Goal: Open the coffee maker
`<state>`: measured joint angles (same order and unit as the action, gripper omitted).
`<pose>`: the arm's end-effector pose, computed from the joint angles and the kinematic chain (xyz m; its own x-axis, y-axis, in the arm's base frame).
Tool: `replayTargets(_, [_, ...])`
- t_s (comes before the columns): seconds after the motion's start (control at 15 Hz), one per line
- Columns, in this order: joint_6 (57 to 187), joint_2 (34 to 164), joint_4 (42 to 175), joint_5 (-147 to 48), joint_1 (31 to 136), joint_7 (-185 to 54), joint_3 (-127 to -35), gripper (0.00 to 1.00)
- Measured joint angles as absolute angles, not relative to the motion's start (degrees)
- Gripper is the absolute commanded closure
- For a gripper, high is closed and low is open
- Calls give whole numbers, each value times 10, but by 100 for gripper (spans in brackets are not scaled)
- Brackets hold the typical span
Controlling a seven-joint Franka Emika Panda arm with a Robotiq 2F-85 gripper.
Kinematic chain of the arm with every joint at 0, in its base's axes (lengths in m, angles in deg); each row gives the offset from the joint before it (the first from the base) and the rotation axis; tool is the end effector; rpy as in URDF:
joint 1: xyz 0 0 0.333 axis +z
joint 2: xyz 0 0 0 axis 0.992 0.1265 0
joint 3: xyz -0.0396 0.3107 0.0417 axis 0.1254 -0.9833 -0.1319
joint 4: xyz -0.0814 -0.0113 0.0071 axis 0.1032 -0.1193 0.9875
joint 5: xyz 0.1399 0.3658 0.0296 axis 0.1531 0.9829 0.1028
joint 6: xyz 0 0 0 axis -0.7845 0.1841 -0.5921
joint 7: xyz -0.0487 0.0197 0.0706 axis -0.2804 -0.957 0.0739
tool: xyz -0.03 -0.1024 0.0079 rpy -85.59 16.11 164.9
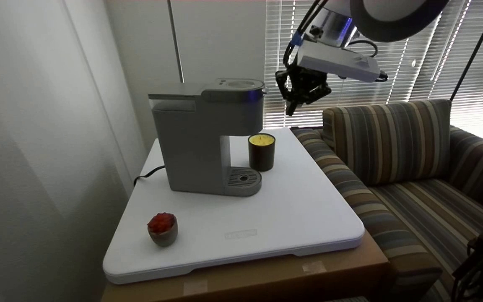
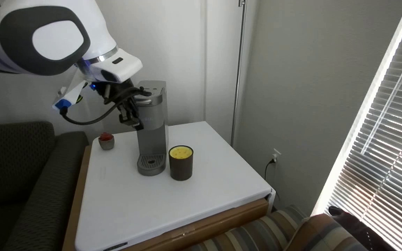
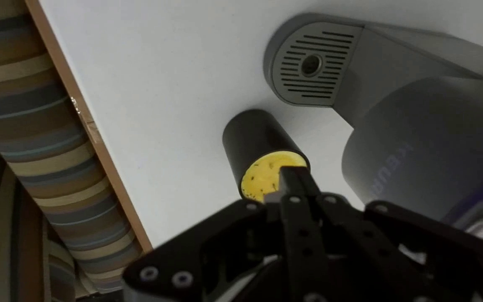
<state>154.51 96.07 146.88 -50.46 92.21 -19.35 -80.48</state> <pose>0.5650 0.0538 0.2917 0.6912 -0.6622 0.2892 -0.6098 -0.7493 -0.2582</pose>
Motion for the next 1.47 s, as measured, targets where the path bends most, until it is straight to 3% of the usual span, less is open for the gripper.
replayTargets(1.47, [1650, 977, 1442, -449, 907, -140, -843, 100])
